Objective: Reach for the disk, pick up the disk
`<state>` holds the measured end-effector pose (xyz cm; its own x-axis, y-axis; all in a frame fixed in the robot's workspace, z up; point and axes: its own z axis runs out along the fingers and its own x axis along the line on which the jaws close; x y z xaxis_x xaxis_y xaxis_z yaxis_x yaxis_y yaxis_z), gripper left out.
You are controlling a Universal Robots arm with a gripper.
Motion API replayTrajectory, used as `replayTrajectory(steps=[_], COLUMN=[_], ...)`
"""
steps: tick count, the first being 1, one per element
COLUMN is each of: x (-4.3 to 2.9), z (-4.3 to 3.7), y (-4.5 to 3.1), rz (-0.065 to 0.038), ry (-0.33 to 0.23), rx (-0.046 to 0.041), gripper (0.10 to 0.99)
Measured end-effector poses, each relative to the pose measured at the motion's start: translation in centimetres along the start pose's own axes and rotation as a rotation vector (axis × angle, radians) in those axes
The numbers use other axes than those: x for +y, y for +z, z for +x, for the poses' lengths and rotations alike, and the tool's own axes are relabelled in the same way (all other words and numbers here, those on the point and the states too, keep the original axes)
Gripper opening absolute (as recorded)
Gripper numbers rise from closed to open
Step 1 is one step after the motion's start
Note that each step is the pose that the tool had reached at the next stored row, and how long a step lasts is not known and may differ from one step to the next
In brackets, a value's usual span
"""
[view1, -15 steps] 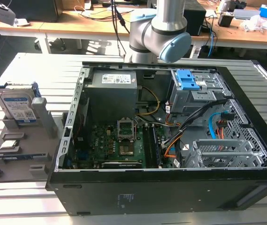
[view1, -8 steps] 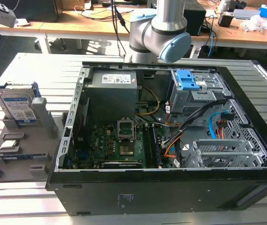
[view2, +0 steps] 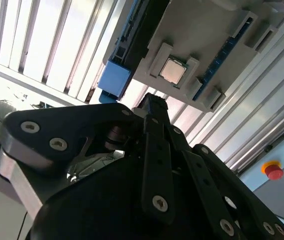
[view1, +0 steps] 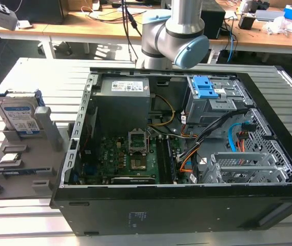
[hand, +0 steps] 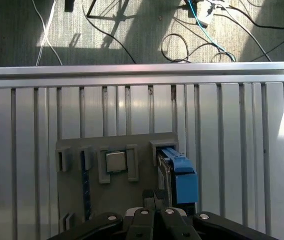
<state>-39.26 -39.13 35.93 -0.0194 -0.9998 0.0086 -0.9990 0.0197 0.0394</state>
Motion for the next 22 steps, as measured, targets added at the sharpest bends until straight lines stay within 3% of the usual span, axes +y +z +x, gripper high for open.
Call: replayTrajectory(steps=[7, 17, 22], x=[0.0, 0.06, 0.13], z=[-0.11, -3.04, -3.31], y=[0.0, -0.02, 0.11], rz=[0.0, 0.0, 0.0], ry=[0.0, 0.0, 0.0], rx=[-0.0002, -0.0002, 0.0], gripper=[0.106, 0.106, 0.106])
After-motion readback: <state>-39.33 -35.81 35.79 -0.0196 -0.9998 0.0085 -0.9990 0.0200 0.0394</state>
